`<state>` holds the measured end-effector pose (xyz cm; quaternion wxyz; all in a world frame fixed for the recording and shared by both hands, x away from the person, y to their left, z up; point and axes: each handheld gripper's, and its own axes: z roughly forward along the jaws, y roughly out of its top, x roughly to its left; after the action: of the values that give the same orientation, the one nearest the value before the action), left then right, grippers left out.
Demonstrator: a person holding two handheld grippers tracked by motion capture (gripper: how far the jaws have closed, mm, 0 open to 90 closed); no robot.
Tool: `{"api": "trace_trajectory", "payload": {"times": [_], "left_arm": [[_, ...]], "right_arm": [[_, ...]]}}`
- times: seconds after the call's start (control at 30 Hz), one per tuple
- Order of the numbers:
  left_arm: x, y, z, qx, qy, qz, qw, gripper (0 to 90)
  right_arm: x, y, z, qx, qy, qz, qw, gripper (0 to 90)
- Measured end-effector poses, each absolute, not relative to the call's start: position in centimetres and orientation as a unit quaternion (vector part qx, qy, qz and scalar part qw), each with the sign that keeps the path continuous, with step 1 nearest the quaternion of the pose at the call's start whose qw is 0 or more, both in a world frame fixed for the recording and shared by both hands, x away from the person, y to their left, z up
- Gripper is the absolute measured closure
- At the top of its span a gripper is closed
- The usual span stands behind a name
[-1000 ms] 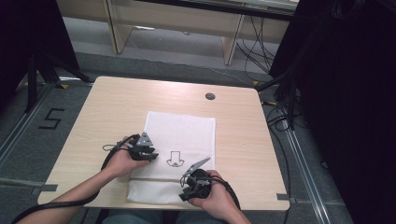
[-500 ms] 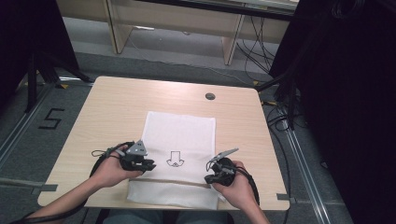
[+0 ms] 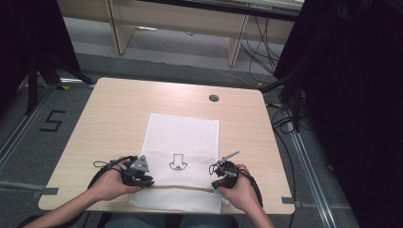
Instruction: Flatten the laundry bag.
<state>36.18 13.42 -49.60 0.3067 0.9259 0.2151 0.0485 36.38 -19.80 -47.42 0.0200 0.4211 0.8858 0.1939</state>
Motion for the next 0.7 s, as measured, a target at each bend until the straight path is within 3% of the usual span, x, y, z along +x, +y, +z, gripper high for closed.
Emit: {"api": "trace_trajectory", "payload": {"times": [0.7], "left_arm": [[36.91,14.18,-49.65,0.923,0.241,0.034,0.298,78.3]], "right_arm": [[37.26,-18.98,-48.22,0.439,0.876,0.199,0.022,89.5]]}}
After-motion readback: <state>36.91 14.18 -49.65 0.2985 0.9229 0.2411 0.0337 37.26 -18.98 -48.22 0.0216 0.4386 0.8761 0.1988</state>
